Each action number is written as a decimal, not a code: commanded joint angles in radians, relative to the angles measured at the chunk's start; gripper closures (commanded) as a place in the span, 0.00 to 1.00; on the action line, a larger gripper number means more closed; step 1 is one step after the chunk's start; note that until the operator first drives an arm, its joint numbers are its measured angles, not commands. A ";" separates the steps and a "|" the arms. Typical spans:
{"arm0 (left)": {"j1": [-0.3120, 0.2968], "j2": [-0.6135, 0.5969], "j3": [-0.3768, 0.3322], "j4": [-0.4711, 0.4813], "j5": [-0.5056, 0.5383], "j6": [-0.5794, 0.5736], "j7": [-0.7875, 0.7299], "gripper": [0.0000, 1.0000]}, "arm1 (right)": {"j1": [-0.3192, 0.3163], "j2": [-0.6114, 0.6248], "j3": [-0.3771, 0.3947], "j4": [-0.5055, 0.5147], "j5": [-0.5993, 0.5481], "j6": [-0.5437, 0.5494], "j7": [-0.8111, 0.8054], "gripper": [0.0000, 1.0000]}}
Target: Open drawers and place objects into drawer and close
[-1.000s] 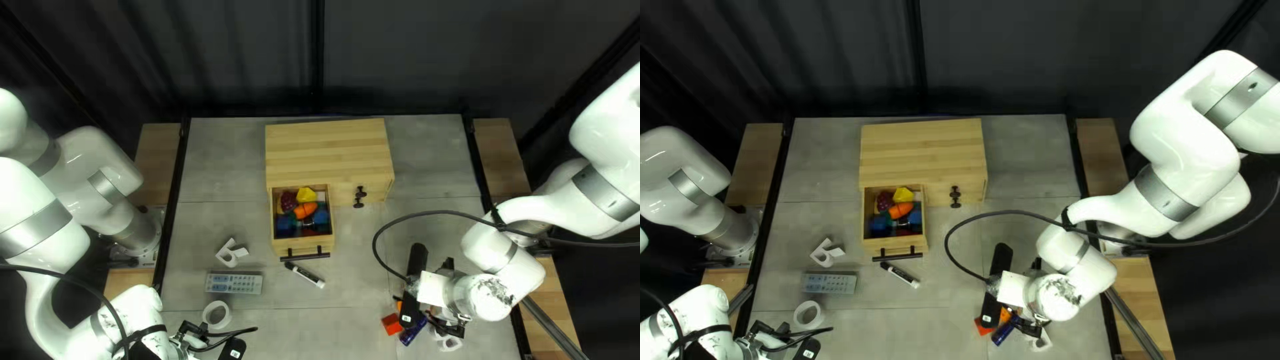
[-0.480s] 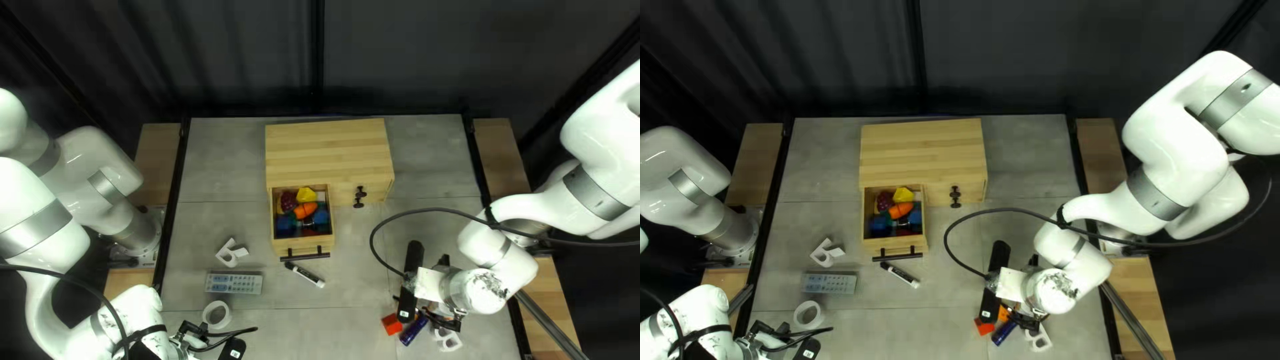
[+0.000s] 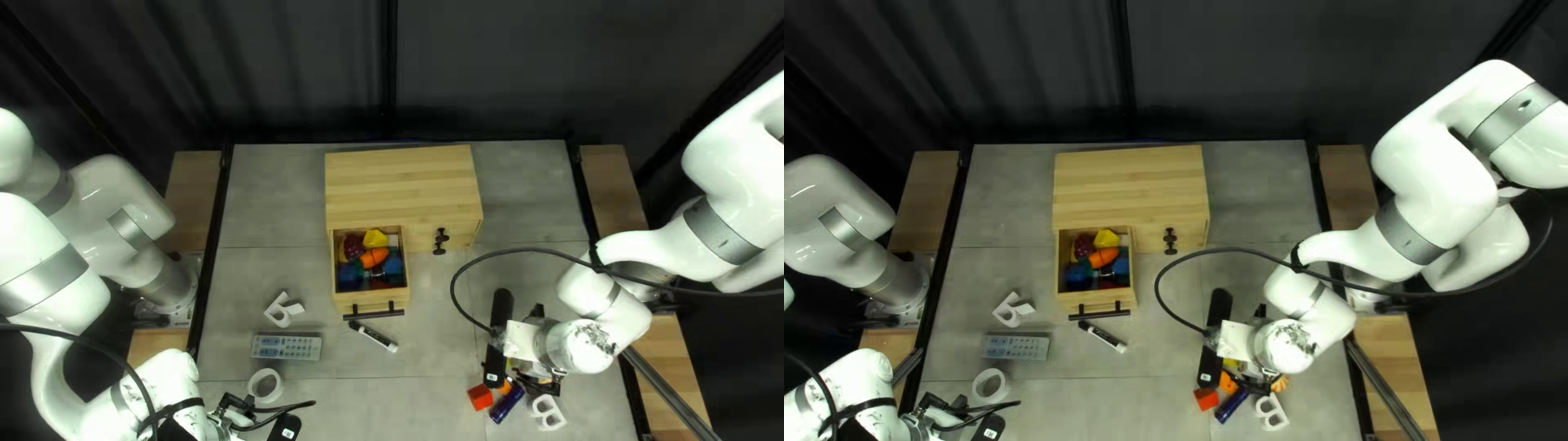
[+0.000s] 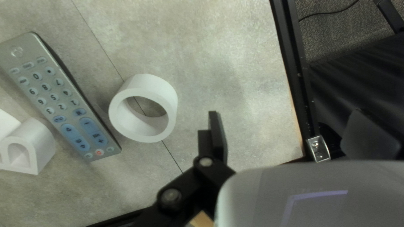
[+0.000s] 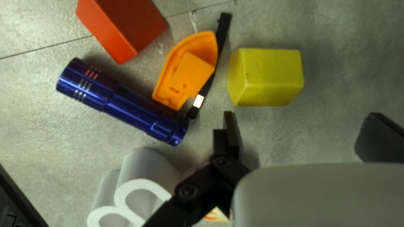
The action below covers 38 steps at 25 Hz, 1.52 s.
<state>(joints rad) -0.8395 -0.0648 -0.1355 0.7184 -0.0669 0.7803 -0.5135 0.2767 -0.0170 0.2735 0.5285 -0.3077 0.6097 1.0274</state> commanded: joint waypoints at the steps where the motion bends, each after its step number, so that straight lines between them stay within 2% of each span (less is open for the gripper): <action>1: 0.000 0.000 0.000 0.000 0.000 0.000 0.000 0.00 | 0.001 0.008 0.001 0.002 -0.006 -0.008 0.007 0.00; 18: 0.000 0.000 0.000 0.000 0.000 0.000 0.000 0.00 | -0.026 0.073 -0.025 0.063 -0.048 -0.014 -0.042 0.00; 19: 0.000 0.000 0.000 0.000 0.000 0.000 0.000 0.00 | -0.026 0.074 -0.026 0.064 -0.048 -0.013 -0.044 0.02; 20: 0.000 0.000 0.000 0.000 0.000 0.000 0.000 0.00 | -0.028 0.075 -0.027 0.066 -0.048 -0.012 -0.046 0.09; 21: 0.000 0.000 0.000 0.000 0.000 0.000 0.000 0.00 | -0.029 0.077 -0.029 0.068 -0.048 -0.012 -0.047 0.65; 22: 0.000 0.000 0.000 0.000 0.000 0.000 0.000 0.00 | -0.030 0.078 -0.030 0.069 -0.049 -0.012 -0.047 0.93; 27: 0.000 0.000 0.000 0.000 0.000 0.000 0.000 0.00 | -0.033 0.064 -0.032 0.077 -0.037 0.004 -0.054 0.96; 32: 0.000 0.000 0.000 0.000 0.000 0.000 0.000 0.00 | -0.032 -0.004 -0.031 0.074 -0.009 0.049 -0.063 0.96; 38: 0.000 0.000 0.000 0.000 0.000 0.000 0.000 0.00 | -0.044 -0.095 -0.047 0.142 0.024 0.208 -0.098 0.97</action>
<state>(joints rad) -0.8395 -0.0648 -0.1355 0.7184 -0.0669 0.7803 -0.5135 0.2440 -0.0737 0.2397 0.6298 -0.2936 0.7439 0.9492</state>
